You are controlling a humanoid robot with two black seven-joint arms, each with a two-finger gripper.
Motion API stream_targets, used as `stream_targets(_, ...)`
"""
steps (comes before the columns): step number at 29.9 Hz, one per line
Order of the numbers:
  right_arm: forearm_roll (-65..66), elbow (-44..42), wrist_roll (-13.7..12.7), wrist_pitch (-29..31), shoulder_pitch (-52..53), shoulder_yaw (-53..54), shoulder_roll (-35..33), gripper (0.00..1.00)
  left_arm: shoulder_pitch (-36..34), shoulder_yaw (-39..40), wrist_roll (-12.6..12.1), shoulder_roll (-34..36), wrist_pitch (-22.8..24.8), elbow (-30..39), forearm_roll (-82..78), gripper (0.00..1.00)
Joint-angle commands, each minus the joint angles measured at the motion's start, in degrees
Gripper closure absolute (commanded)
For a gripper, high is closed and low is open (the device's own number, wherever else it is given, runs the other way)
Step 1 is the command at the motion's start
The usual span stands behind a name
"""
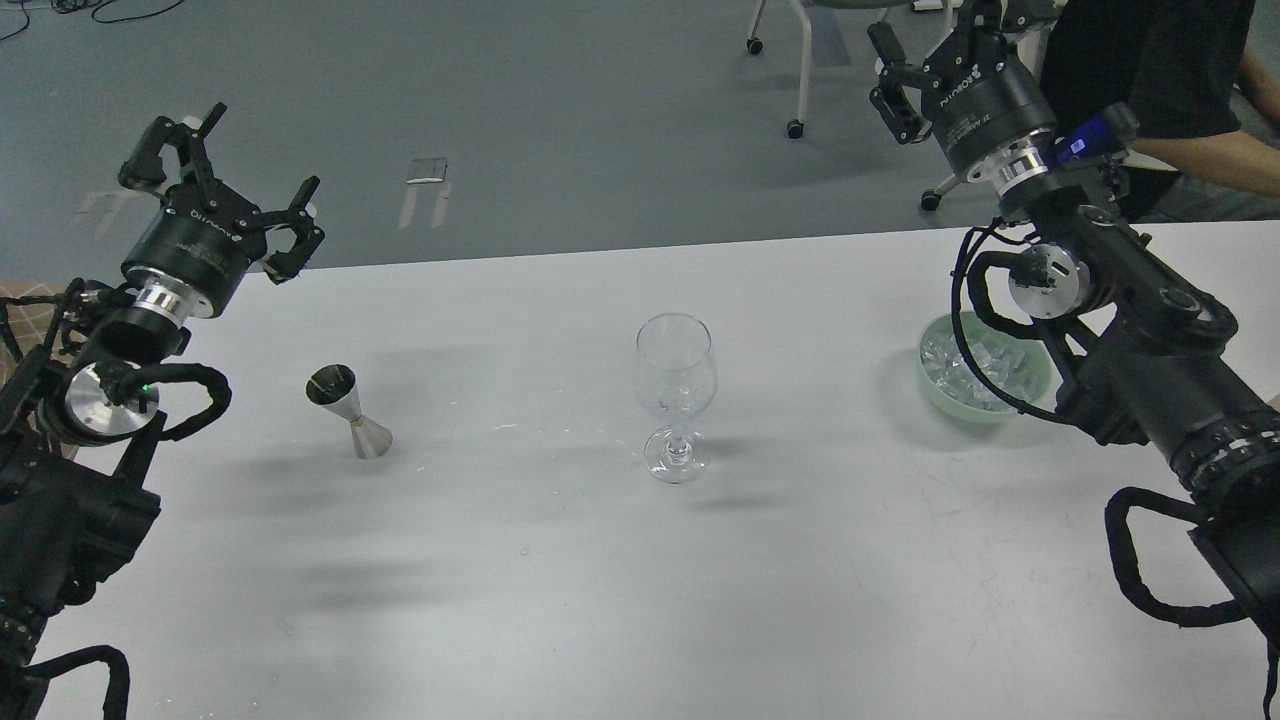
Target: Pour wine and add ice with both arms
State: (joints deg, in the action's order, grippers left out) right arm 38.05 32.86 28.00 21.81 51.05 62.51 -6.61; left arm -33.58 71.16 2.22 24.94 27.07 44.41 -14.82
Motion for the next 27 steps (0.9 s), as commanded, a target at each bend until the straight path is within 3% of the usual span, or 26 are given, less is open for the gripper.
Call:
stream_targets(1,0.0,0.1,0.0,0.0,-0.3,-0.1,0.2,0.00,0.0,-0.1,0.6,0.0,-0.6,-0.1,-0.2,0.02)
stream_targets(27,0.1,-0.3,0.0,0.0,-0.5,-0.5,-0.3,0.00,-1.0,-0.4,0.2,0.9,0.9,-1.6,-0.7,0.02)
